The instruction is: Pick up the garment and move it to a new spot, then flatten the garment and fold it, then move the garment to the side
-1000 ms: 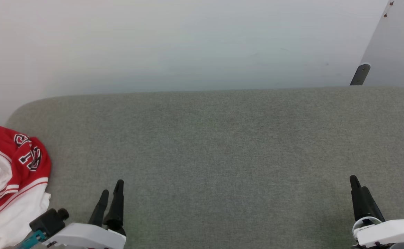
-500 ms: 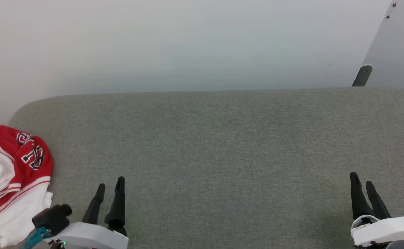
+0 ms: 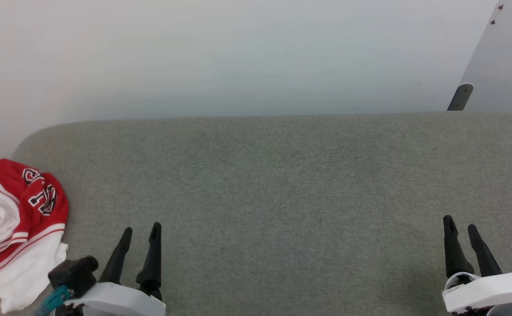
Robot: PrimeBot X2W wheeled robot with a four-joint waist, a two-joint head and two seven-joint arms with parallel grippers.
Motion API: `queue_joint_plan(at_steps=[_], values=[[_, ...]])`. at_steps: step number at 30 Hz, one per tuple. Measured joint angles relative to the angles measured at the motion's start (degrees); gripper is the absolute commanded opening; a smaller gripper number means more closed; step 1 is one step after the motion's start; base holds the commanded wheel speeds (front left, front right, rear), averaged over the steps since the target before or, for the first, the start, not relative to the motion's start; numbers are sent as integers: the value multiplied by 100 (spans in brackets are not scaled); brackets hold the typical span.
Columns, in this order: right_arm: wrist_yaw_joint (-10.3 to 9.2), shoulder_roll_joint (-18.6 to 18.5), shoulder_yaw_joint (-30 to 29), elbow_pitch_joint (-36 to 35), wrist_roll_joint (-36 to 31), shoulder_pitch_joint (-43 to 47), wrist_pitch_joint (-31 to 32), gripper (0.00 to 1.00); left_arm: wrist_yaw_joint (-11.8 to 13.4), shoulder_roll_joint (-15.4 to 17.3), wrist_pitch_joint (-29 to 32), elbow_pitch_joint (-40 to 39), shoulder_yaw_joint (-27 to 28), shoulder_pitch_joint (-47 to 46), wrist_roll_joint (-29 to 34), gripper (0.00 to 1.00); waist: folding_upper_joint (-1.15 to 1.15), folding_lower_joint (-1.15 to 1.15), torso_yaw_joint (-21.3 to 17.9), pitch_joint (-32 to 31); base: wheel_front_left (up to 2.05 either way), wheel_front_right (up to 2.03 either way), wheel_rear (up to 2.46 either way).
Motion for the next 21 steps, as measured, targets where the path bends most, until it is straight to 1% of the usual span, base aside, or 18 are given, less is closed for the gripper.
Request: queue_joint_plan(at_steps=[21], values=[[0, 9, -4, -153, -951, 71, -162, 100, -30, 82, -259, -86, -142, 0, 1082, 100, 0, 0, 17, -42, 0, 0, 0]])
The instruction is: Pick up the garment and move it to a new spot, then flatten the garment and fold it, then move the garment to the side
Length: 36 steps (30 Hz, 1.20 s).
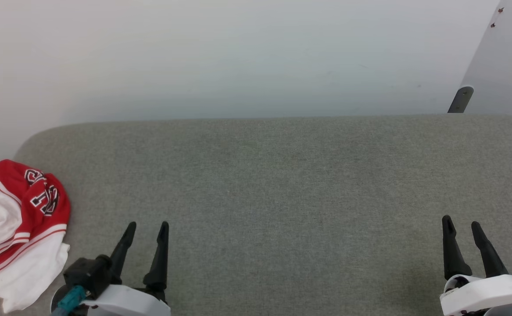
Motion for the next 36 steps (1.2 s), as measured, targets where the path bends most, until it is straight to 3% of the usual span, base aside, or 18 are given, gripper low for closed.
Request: queue_joint_plan(at_steps=[28, 36], values=[[0, -11, -1, -220, -1088, 54, -147, 100, -18, 143, -303, -90, -189, 41, 1002, 100, 0, 0, 16, -74, 0, 0, 0], [0, -26, 0, -230, -1114, 67, -155, 100, -18, 129, -316, -86, -180, 80, 946, 100, 0, 0, 4, -112, 0, 0, 0]])
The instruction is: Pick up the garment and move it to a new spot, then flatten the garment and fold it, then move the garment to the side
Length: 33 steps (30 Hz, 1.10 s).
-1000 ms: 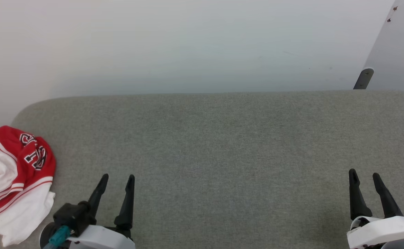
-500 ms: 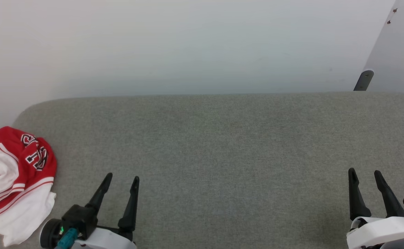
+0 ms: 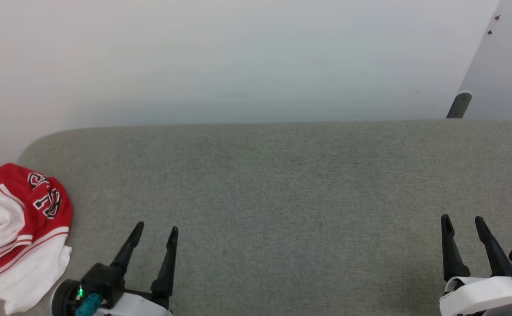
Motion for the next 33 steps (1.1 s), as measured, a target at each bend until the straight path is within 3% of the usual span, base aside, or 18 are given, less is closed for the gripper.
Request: queue_joint_plan(at_steps=[12, 33], values=[[1, -87, 77, 11, 24, 53, 92, 100, 32, -38, -3, 226, 231, -36, -104, 100, 0, 0, 313, -100, 0, 0, 0], [1, -86, 846, 410, 181, -169, 192, 100, 394, -20, 196, 268, 542, -159, -318, 100, 0, 0, 2028, -429, 0, 0, 0]])
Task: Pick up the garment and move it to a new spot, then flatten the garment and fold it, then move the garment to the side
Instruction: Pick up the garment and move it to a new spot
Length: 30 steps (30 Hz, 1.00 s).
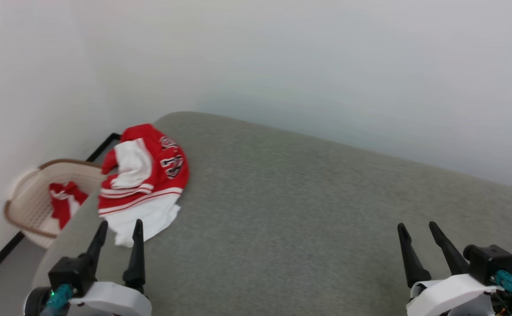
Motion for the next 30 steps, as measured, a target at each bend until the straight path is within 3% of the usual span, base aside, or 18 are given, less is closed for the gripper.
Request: queue_joint_plan(at_steps=[8, 17, 22, 30], values=[[0, -33, 105, 79, 24, -107, 3, 100, -74, -16, 277, -43, -24, -282, -291, 100, 0, 0, 368, 16, 0, 0, 0], [0, -211, 112, -156, -35, -229, 203, 100, -326, 569, 1495, -31, -204, -1644, -794, 100, 0, 0, 411, 330, 0, 0, 0], [0, -391, 98, -449, -142, -491, 363, 100, -376, 953, 2221, 454, -297, -2636, -1243, 100, 0, 0, 316, 729, 0, 0, 0], [0, -621, 56, -942, -221, -871, 606, 100, -394, 1392, 3454, 1879, -511, -3864, -1792, 100, 0, 0, -29, 1546, 0, 0, 0]])
